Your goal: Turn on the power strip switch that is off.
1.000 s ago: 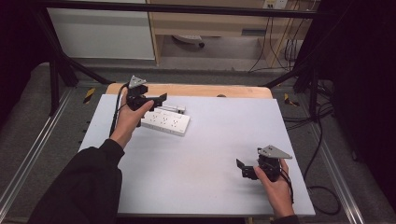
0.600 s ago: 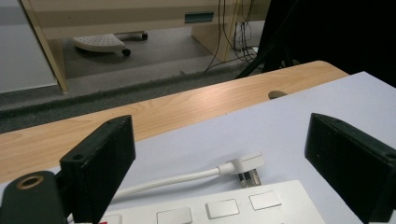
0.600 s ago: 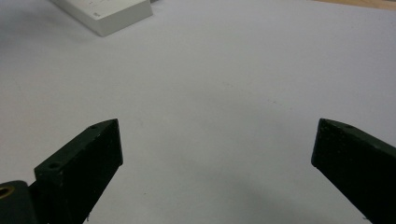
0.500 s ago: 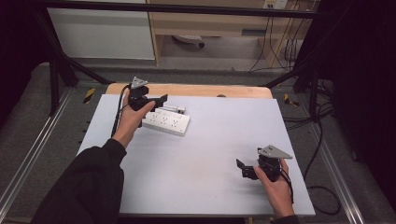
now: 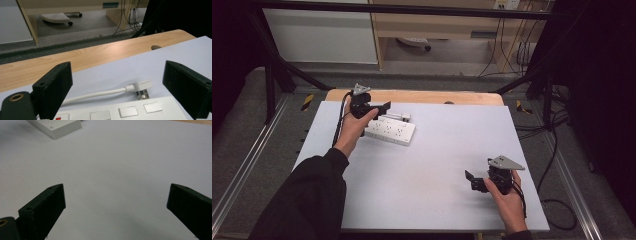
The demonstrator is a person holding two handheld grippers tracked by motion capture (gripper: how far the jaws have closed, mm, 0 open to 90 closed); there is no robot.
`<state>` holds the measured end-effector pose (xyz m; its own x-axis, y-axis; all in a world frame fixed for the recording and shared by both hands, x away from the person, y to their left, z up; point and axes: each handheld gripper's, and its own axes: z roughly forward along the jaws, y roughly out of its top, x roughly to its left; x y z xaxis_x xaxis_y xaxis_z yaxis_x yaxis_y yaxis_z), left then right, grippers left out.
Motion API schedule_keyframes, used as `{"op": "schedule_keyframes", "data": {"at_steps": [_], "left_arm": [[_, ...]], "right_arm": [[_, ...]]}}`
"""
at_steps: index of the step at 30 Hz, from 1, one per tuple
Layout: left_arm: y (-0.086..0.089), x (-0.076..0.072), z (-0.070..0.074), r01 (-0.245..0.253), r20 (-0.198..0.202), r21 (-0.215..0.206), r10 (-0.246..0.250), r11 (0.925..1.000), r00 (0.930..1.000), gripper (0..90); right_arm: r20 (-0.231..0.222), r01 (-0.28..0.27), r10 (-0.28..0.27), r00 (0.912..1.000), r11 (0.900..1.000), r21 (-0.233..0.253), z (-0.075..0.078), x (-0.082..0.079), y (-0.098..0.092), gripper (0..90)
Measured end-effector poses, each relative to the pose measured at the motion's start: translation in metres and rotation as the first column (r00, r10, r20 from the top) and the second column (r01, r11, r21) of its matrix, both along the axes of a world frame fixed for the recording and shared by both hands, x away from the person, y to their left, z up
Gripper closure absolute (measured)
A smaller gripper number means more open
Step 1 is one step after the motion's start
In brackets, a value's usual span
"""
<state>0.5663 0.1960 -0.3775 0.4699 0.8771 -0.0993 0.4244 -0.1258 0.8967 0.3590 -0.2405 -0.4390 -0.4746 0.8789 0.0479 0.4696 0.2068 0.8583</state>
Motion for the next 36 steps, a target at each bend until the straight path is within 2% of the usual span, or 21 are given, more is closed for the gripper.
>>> {"op": "schedule_keyframes", "data": {"at_steps": [10, 24, 28, 36], "left_arm": [[-0.001, 0.004, -0.008, -0.005, -0.026, 0.010, 0.005, 0.9999, 0.9997, 9.6], [-0.005, 0.006, -0.014, -0.002, -0.054, 0.039, 0.004, 0.9992, 0.9985, 19.1], [-0.006, 0.006, -0.016, 0.005, -0.066, 0.050, -0.002, 0.9987, 0.9978, 23.4], [-0.008, 0.006, -0.020, 0.017, -0.092, 0.061, -0.011, 0.9980, 0.9957, 38.1]], "right_arm": [[0.001, 0.000, 0.000, 1.0000, 1.000, 0.000, 0.000, 0.000, 0.000, 2.4], [-0.001, 0.001, -0.001, 1.0000, 1.000, 0.000, 0.000, 0.000, 0.000, 2.4], [-0.001, 0.000, 0.000, 1.0000, 1.000, 0.000, 0.000, 0.000, 0.000, 2.4], [-0.001, -0.001, 0.001, 1.0000, 1.000, 0.000, 0.000, 0.000, 0.000, 2.4]]}}
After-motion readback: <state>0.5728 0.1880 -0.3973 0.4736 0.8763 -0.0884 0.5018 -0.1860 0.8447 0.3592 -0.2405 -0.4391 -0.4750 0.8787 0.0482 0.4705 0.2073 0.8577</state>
